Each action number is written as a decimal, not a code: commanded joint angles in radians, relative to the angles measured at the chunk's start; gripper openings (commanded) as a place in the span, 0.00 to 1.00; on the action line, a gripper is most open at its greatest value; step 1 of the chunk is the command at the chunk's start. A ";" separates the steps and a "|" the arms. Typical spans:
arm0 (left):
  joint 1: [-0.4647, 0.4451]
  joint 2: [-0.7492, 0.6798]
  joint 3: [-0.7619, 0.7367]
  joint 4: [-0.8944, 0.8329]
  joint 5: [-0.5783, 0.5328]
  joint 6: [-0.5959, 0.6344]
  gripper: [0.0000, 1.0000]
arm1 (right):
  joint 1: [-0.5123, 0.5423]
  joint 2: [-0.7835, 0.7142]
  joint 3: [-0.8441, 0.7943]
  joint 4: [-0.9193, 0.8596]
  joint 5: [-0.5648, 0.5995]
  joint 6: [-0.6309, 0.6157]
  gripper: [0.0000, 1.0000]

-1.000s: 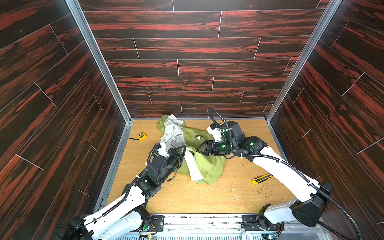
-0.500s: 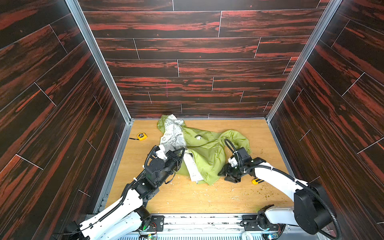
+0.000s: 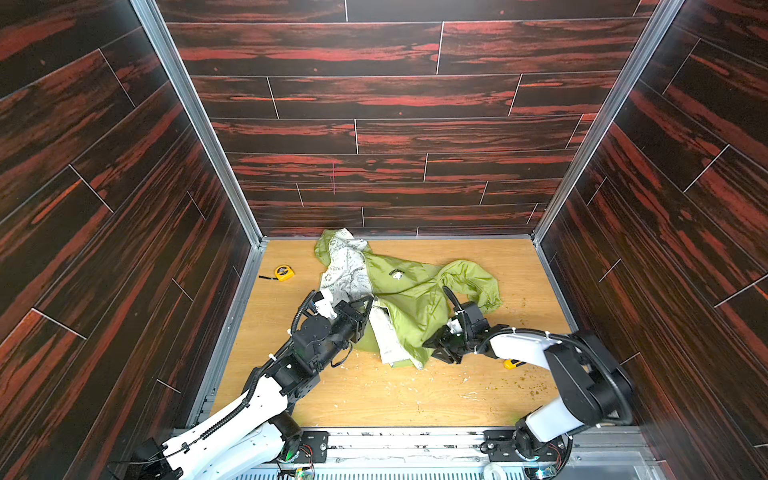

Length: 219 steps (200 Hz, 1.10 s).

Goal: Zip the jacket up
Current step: 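Move the right gripper to the zipper slider beside the left gripper and grasp it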

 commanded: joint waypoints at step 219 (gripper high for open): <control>0.000 -0.030 -0.030 -0.051 -0.059 -0.021 0.00 | 0.308 -0.294 0.504 -0.512 0.309 -0.651 0.73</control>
